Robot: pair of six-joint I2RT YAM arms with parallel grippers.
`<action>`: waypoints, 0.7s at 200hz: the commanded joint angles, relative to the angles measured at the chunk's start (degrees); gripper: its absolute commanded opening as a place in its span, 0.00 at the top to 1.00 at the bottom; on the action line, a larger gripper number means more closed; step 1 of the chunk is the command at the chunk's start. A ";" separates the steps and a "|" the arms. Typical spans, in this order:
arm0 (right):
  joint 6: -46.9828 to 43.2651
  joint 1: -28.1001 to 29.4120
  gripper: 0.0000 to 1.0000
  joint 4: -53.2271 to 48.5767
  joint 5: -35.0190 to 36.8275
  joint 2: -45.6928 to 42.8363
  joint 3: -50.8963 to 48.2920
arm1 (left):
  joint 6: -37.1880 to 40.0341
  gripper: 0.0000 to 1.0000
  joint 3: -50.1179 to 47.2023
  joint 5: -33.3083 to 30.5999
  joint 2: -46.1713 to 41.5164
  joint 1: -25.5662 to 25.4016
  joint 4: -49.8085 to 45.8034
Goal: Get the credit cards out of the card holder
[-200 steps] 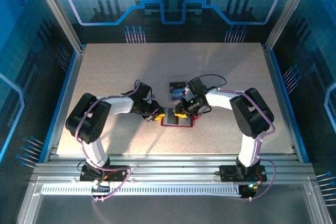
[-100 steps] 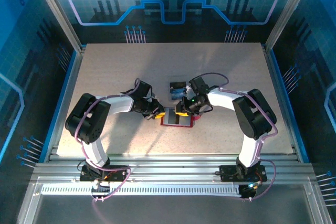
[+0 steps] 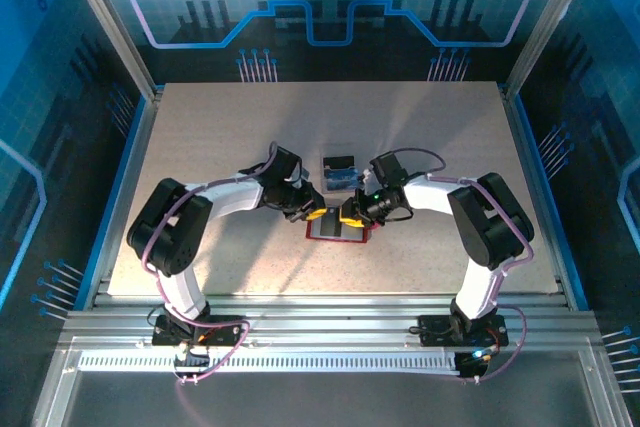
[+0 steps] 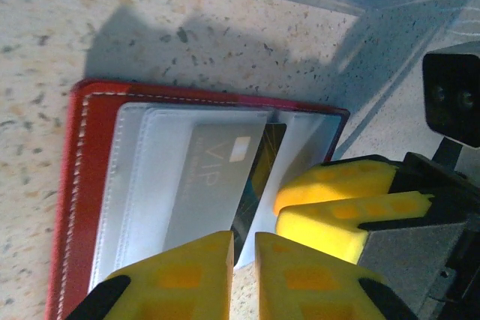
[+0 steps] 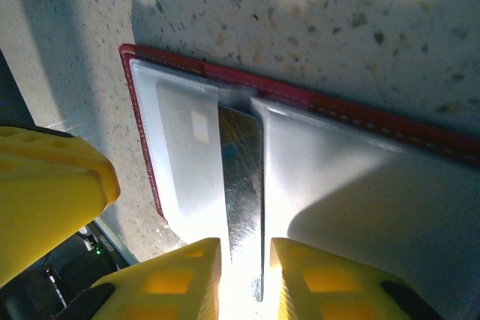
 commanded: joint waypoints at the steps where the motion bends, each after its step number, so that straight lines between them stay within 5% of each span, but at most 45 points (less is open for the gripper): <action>1: 1.83 -0.75 0.75 3.24 -2.72 -0.94 -1.31 | 1.58 0.85 0.64 0.03 2.41 -0.27 -2.82; 140: 2.09 -1.11 0.76 5.18 -4.14 2.57 -2.20 | 2.01 0.88 -0.59 -1.53 4.09 -0.28 -3.18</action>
